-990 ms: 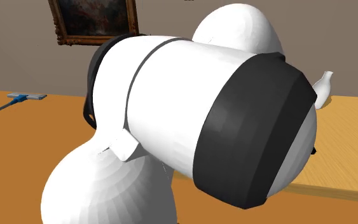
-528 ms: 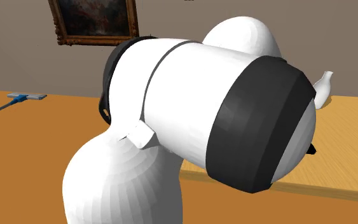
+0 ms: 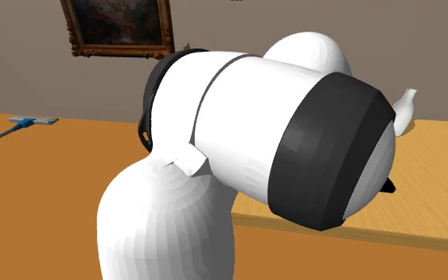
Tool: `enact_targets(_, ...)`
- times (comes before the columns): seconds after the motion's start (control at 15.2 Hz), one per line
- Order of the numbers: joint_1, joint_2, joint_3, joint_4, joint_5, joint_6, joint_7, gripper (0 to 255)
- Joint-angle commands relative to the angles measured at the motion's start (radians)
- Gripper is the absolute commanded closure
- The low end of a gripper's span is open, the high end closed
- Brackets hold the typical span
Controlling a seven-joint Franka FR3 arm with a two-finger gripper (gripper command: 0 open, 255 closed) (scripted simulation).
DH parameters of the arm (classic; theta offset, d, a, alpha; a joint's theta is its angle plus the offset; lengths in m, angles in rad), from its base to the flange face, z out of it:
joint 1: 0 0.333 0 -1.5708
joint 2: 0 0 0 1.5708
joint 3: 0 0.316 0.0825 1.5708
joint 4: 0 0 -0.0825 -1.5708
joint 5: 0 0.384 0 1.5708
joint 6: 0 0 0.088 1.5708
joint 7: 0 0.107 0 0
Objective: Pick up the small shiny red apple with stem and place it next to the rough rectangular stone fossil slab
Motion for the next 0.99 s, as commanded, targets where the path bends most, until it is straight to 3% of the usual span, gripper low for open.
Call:
enact_targets(0.0, 0.002, 0.009, 0.001, -0.004, -0.003, 0.001, 0.004, 255)
enact_targets(0.2, 0.002, 0.009, 0.001, -0.004, -0.003, 0.001, 0.004, 255)
enact_targets(0.26, 0.001, 0.008, 0.0, -0.009, -0.003, 0.005, 0.002, 0)
enact_targets(0.59, 0.002, 0.009, 0.001, -0.004, -0.003, 0.001, 0.004, 0)
enact_targets(0.92, 0.014, -0.125, 0.013, -0.038, 0.014, -0.102, -0.012, 0)
